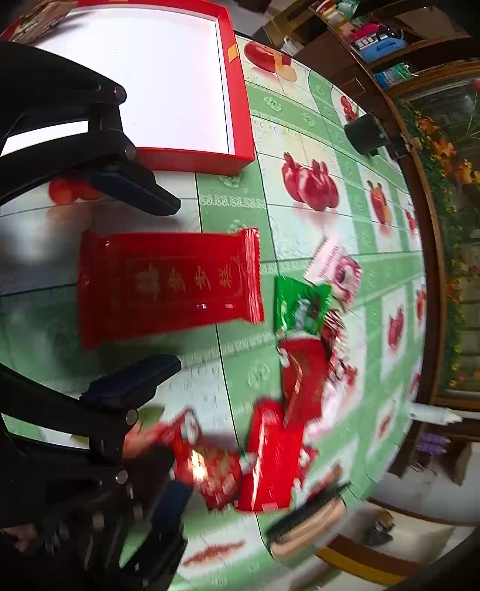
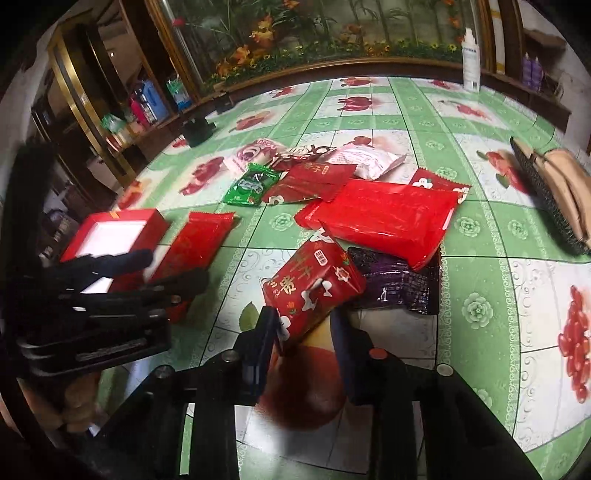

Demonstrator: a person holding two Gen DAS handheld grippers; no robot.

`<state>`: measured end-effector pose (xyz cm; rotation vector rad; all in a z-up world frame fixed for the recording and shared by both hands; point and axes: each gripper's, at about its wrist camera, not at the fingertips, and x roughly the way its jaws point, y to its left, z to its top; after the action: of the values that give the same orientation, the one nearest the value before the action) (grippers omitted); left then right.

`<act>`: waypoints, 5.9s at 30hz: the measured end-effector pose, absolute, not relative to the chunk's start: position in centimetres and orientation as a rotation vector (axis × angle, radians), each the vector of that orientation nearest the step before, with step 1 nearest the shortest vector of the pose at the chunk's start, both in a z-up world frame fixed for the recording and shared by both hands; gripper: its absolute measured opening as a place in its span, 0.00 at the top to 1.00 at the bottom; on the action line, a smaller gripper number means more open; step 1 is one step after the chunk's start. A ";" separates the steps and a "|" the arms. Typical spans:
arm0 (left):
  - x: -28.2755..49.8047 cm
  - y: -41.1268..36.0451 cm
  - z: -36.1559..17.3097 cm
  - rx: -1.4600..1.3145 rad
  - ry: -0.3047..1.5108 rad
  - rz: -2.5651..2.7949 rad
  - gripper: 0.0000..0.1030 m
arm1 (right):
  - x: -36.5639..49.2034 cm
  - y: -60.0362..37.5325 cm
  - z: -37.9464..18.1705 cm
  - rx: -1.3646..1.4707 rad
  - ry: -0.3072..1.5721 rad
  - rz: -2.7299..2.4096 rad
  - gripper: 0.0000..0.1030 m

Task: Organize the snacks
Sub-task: 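Reach left tool to long red packet while right tool reaches red floral packet, then grasp long red packet with left tool while right tool grasps red floral packet, then carry long red packet in left tool while right tool carries floral packet over tray, then open left tool over tray while right tool drops floral packet into tray, then reach left tool to large red packet while right tool reaches purple packet, then grasp large red packet with left tool while right tool grasps purple packet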

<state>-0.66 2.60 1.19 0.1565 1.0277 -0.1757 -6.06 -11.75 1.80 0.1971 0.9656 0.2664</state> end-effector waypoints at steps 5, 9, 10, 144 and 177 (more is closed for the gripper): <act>-0.1 2.7 0.7 0.115 1.016 -0.220 0.25 | -6.0 -13.9 1.8 0.254 0.960 0.257 0.72; -0.6 1.9 1.0 0.135 0.984 -0.260 0.49 | -6.8 -15.6 1.8 0.255 0.966 0.244 0.80; -0.9 1.7 1.1 0.143 0.977 -0.280 0.51 | -7.1 -16.1 1.8 0.258 0.968 0.246 0.81; -5.6 4.6 7.3 0.150 0.861 -0.137 0.28 | -0.7 -14.0 3.1 0.193 1.000 0.535 0.52; -2.2 -6.7 1.9 0.077 1.048 -0.173 0.24 | -11.9 -16.9 1.9 -0.078 0.982 0.176 0.50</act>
<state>-2.23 -6.68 1.88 0.0769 1.0475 -0.1734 -11.90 -16.85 1.90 -0.0779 0.9818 0.1759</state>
